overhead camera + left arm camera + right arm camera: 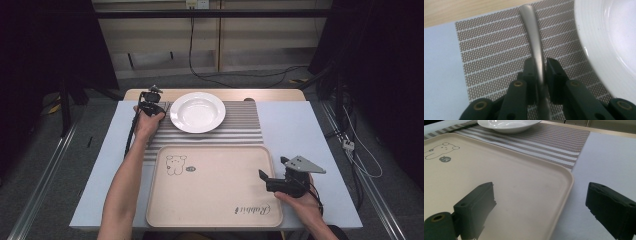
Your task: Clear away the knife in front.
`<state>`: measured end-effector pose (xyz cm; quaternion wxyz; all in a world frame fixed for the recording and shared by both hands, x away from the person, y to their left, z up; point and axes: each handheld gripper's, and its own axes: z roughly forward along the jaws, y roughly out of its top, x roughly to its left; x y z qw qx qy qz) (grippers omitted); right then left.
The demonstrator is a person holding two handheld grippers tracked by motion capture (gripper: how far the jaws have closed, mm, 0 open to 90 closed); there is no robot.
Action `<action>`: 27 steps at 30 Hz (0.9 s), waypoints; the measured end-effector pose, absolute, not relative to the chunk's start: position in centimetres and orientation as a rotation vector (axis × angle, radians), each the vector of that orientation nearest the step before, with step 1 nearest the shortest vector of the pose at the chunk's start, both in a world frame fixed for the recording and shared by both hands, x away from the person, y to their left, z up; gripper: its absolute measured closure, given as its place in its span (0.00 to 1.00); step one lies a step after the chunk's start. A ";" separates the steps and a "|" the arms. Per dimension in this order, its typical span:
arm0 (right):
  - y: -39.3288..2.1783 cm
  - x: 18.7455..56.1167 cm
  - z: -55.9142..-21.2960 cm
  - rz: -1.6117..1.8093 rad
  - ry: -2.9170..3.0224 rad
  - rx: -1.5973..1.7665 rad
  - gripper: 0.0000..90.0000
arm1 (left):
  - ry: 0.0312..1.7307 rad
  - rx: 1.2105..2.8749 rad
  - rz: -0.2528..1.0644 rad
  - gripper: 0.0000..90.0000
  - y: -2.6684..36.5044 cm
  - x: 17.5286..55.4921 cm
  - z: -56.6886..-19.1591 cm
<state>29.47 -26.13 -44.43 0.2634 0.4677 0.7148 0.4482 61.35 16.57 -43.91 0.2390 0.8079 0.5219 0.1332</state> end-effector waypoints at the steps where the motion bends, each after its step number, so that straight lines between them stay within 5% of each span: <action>1: -26.1 29.5 -44.4 1.212 1.933 1.265 0.09 | 1.422 2.227 0.356 0.88 16.6 61.3 -43.9; 27: -26.1 29.5 -44.5 1.205 1.945 1.261 0.10 | 1.448 2.240 0.350 0.89 16.4 61.1 -43.7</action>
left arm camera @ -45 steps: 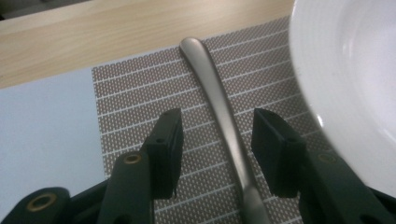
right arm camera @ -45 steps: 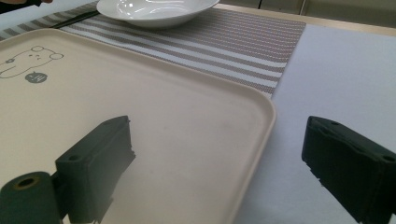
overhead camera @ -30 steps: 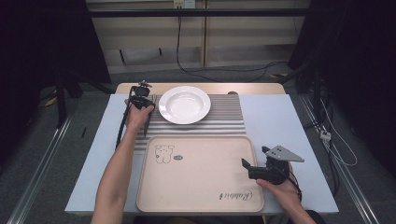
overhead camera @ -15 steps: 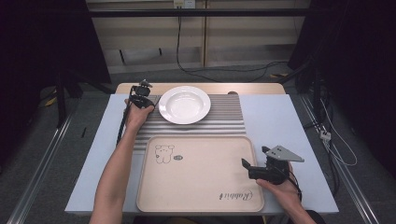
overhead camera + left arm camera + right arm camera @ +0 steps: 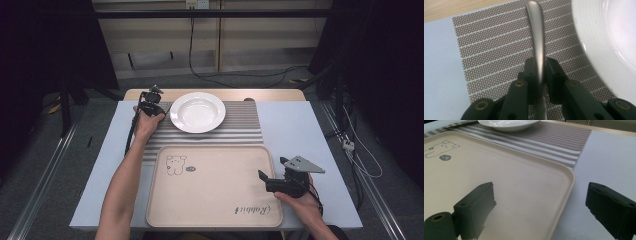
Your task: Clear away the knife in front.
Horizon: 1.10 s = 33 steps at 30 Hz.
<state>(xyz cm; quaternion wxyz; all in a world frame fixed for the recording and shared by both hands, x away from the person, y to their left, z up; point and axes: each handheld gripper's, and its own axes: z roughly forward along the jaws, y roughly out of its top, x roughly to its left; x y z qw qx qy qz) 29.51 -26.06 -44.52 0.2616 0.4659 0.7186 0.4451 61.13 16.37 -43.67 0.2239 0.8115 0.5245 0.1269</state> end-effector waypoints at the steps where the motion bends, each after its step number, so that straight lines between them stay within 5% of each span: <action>1: -26.1 29.5 -44.5 1.205 1.945 1.260 0.10 | 1.444 2.243 0.349 0.89 16.4 61.1 -43.7; 33: -26.1 29.5 -44.5 1.200 1.938 1.267 0.09 | 1.388 2.256 0.378 0.89 17.5 59.9 -41.4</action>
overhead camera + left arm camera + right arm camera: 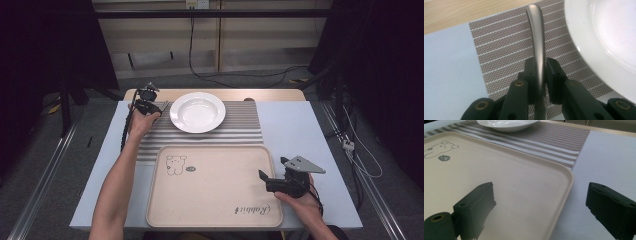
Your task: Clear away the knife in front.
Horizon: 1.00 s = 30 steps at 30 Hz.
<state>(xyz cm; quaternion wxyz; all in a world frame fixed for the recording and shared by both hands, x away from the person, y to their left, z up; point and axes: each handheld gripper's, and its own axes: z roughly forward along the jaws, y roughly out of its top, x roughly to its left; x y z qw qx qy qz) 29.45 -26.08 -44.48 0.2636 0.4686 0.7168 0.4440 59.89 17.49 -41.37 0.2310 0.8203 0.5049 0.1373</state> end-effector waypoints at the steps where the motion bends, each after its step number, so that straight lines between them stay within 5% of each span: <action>1: -26.1 29.4 -44.5 1.198 1.937 1.268 0.09 | 1.387 2.254 0.377 0.89 17.5 59.8 -41.3; 30: -25.8 29.3 -44.4 1.185 1.933 1.254 0.09 | 1.309 2.279 0.383 0.89 18.5 57.2 -38.8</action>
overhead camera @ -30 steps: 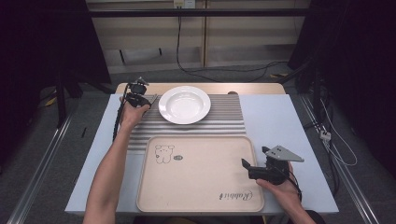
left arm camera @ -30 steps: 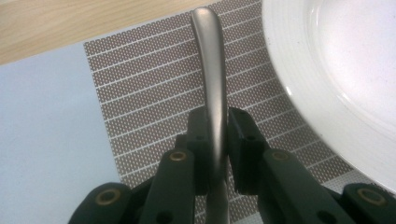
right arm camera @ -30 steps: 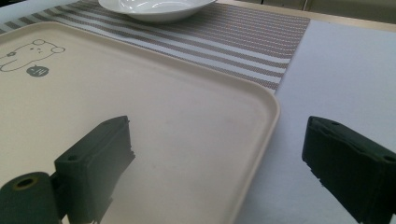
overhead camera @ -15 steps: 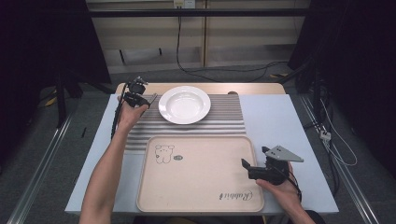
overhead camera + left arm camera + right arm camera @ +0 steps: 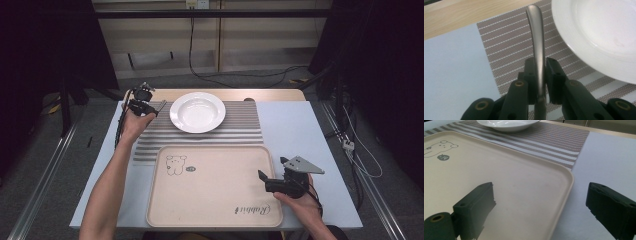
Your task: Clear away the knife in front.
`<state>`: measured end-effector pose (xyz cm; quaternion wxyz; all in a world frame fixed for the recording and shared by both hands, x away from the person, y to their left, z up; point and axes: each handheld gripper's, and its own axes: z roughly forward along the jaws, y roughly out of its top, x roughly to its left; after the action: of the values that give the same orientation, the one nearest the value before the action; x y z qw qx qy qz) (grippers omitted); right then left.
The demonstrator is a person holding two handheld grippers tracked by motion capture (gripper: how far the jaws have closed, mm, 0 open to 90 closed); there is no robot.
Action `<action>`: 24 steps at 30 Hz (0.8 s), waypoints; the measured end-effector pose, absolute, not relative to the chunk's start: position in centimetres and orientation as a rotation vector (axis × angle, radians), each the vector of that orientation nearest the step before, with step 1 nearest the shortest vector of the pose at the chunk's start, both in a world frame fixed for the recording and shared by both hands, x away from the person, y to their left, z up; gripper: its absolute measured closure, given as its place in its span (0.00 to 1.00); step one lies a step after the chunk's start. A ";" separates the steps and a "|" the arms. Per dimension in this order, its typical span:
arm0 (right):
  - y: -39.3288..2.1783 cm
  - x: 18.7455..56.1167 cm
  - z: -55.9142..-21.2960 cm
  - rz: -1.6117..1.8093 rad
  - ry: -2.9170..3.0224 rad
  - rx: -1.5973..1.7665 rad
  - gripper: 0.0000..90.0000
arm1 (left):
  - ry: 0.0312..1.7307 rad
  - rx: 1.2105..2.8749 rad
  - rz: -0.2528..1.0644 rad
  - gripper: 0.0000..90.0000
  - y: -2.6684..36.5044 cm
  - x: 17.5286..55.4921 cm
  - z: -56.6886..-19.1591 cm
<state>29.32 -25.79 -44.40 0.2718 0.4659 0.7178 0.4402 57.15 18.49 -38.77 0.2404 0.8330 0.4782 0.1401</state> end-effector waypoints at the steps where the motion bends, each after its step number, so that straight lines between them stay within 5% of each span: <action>1: -25.8 29.3 -44.4 1.186 1.933 1.254 0.09 | 1.301 2.282 0.384 0.89 18.5 56.9 -38.7; 24: -25.8 29.0 -44.3 1.175 1.927 1.252 0.09 | 1.211 2.294 0.410 0.89 17.9 53.5 -36.9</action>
<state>28.99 -25.76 -44.32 0.2768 0.4662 0.7174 0.4375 53.51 17.88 -36.87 0.2547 0.8446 0.4460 0.1510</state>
